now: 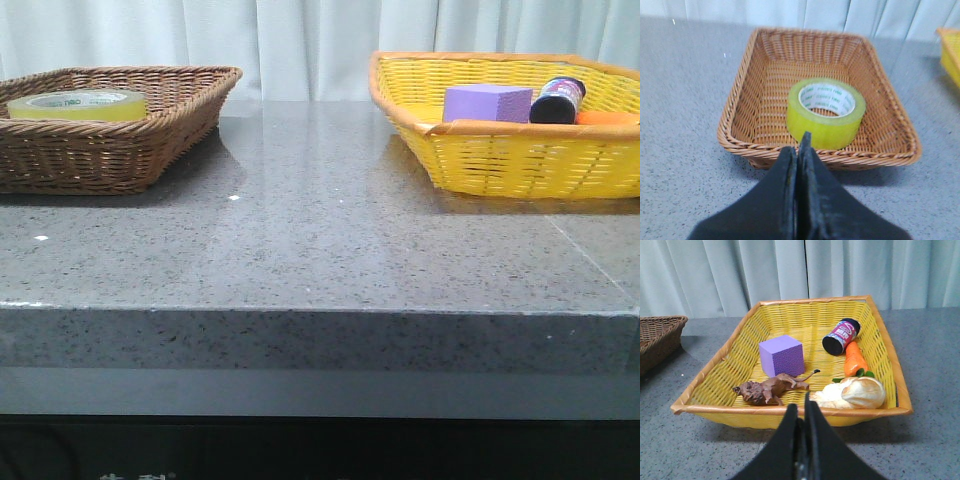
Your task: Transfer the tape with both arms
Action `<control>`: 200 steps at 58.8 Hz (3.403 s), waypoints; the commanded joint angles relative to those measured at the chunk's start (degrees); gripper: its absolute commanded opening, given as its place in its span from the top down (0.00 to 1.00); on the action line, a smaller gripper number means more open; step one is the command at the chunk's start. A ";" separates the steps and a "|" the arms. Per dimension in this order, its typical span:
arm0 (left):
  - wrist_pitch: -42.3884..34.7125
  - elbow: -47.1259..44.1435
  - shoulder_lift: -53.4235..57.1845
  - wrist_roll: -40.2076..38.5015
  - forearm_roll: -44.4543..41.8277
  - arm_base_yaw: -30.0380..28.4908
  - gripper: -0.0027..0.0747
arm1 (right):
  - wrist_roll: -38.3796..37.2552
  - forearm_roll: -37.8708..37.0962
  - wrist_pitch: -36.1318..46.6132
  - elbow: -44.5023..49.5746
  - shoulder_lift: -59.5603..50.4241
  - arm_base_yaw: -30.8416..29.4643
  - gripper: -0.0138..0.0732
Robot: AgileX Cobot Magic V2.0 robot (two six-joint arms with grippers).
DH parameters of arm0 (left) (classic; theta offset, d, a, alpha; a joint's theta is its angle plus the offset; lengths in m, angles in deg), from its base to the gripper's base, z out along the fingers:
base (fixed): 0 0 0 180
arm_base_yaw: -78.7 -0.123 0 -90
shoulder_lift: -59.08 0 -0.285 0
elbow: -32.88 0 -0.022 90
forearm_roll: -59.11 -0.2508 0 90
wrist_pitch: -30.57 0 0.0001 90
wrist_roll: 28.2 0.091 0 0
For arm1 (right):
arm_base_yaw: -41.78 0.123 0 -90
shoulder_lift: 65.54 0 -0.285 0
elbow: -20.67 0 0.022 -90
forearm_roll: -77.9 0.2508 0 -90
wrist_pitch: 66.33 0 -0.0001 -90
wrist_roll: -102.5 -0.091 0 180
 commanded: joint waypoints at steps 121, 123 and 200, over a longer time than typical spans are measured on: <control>-14.10 -35.09 33.38 -0.05 0.82 -4.43 0.99 | 0.09 0.01 4.92 -1.44 0.35 0.02 0.98; -14.55 -35.09 33.38 -0.05 0.82 -4.43 0.99 | 0.09 0.01 4.92 -1.44 0.35 0.02 0.98; -14.77 -35.09 33.38 -0.05 0.82 -4.43 0.99 | 0.42 -4.12 11.77 3.70 0.30 1.65 0.98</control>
